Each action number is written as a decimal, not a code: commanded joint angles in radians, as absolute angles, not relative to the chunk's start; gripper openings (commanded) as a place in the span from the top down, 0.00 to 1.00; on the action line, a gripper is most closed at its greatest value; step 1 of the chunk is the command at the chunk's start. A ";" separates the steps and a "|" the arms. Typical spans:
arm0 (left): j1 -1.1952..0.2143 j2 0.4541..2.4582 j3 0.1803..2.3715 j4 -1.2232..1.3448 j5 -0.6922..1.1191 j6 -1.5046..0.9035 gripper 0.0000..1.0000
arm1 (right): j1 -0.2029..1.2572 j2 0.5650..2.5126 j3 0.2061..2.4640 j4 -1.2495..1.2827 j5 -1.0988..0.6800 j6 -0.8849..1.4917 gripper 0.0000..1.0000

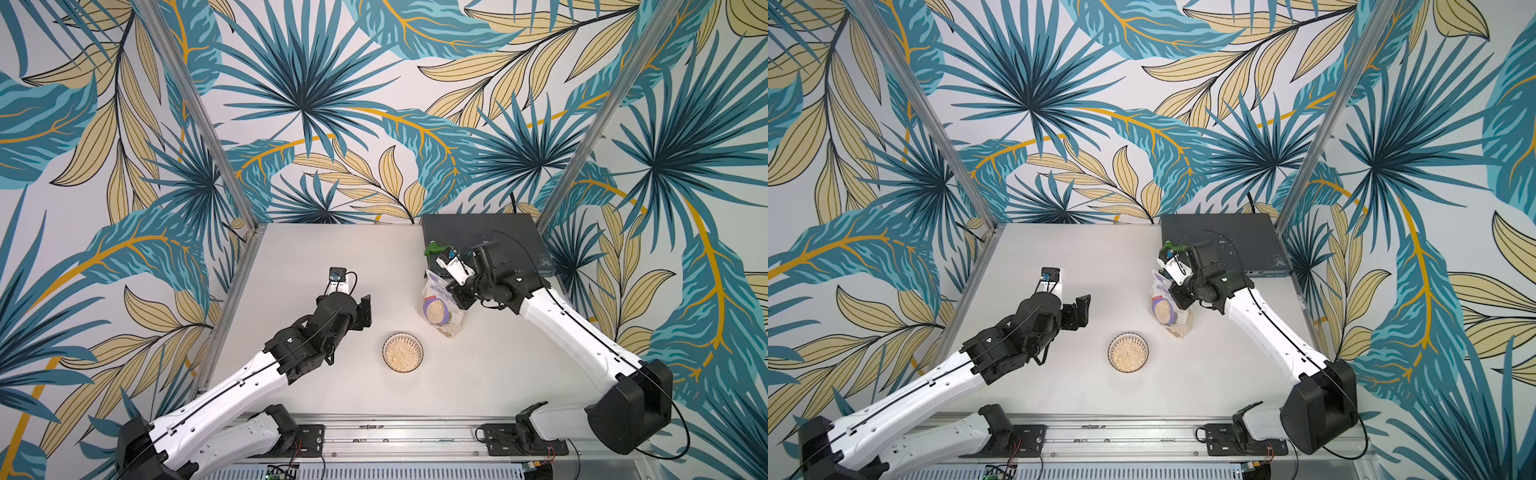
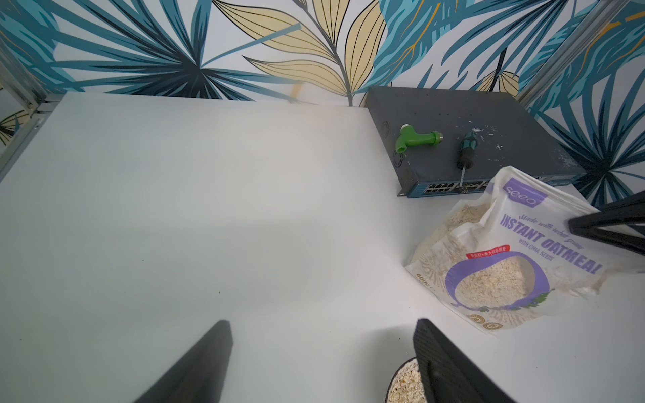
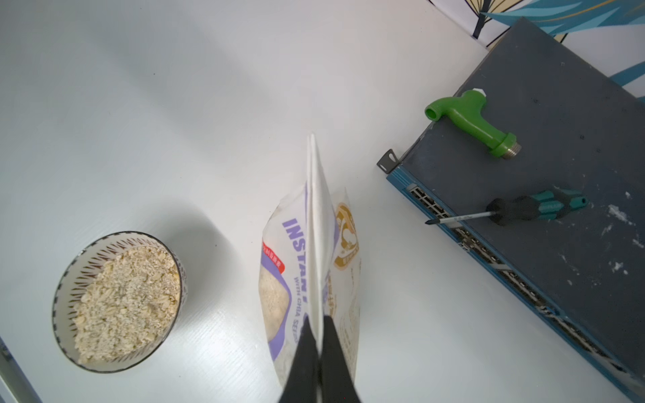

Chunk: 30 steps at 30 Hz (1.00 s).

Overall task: Pour the oats into the breakfast bowl
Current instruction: Close the oats bag at the center of the board.

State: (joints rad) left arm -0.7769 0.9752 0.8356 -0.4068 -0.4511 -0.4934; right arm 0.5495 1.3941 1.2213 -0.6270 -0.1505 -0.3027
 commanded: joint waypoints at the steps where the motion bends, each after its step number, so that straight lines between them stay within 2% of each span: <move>1: -0.775 0.962 0.827 -0.378 -0.443 -0.474 0.15 | 0.548 1.409 1.255 -0.562 -0.212 -0.311 1.00; 2: -0.773 0.961 0.827 -0.376 -0.440 -0.471 0.15 | 0.548 1.413 1.263 -0.552 -0.221 -0.307 1.00; 3: -0.774 0.958 0.827 -0.373 -0.437 -0.466 0.15 | 0.548 1.417 1.271 -0.545 -0.225 -0.300 0.92; 4: -0.775 0.956 0.827 -0.372 -0.433 -0.458 0.15 | 0.548 1.423 1.275 -0.536 -0.225 -0.292 0.76; 6: -0.773 0.947 0.825 -0.365 -0.421 -0.448 0.15 | 0.549 1.435 1.271 -0.519 -0.240 -0.296 0.59; 8: -0.775 0.938 0.819 -0.352 -0.405 -0.433 0.15 | 0.548 1.452 1.270 -0.510 -0.242 -0.304 0.53; 9: -0.774 0.932 0.813 -0.344 -0.396 -0.423 0.15 | 0.548 1.465 1.272 -0.507 -0.244 -0.309 0.57; 10: -0.773 0.926 0.808 -0.331 -0.382 -0.407 0.14 | 0.548 1.476 1.274 -0.501 -0.242 -0.314 0.70; 11: -0.773 0.919 0.801 -0.321 -0.371 -0.394 0.14 | 0.547 1.485 1.276 -0.490 -0.235 -0.315 0.97; 12: -0.774 0.916 0.796 -0.313 -0.358 -0.377 0.14 | 0.547 1.491 1.277 -0.482 -0.226 -0.312 1.00; 14: -0.774 0.911 0.793 -0.305 -0.335 -0.338 0.03 | 0.547 1.496 1.277 -0.463 -0.241 -0.322 1.00; 16: -0.775 0.917 0.796 -0.311 -0.315 -0.301 0.00 | 0.545 1.502 1.289 -0.448 -0.255 -0.320 1.00; 17: -0.773 0.921 0.800 -0.321 -0.322 -0.301 0.00 | 0.545 1.511 1.299 -0.450 -0.260 -0.316 0.91; 18: -0.774 0.925 0.807 -0.337 -0.337 -0.303 0.00 | 0.546 1.522 1.311 -0.452 -0.256 -0.307 0.77; 20: -0.775 0.928 0.818 -0.361 -0.367 -0.295 0.00 | 0.546 1.539 1.321 -0.451 -0.258 -0.312 0.55; 22: -0.774 0.926 0.815 -0.358 -0.400 -0.298 0.00 | 0.546 1.557 1.327 -0.449 -0.260 -0.323 0.51; 24: -0.775 0.918 0.794 -0.330 -0.416 -0.280 0.00 | 0.545 1.578 1.336 -0.449 -0.260 -0.329 0.59; 25: -0.773 0.912 0.782 -0.311 -0.422 -0.276 0.00 | 0.545 1.589 1.340 -0.450 -0.256 -0.334 0.70; 26: -0.774 0.906 0.767 -0.292 -0.421 -0.268 0.00 | 0.545 1.597 1.343 -0.449 -0.253 -0.337 0.94; 27: -0.774 0.900 0.751 -0.251 -0.417 -0.255 0.00 | 0.545 1.602 1.345 -0.447 -0.238 -0.332 1.00; 30: -0.774 0.880 0.710 -0.190 -0.418 -0.252 0.00 | 0.545 1.586 1.333 -0.413 -0.257 -0.328 1.00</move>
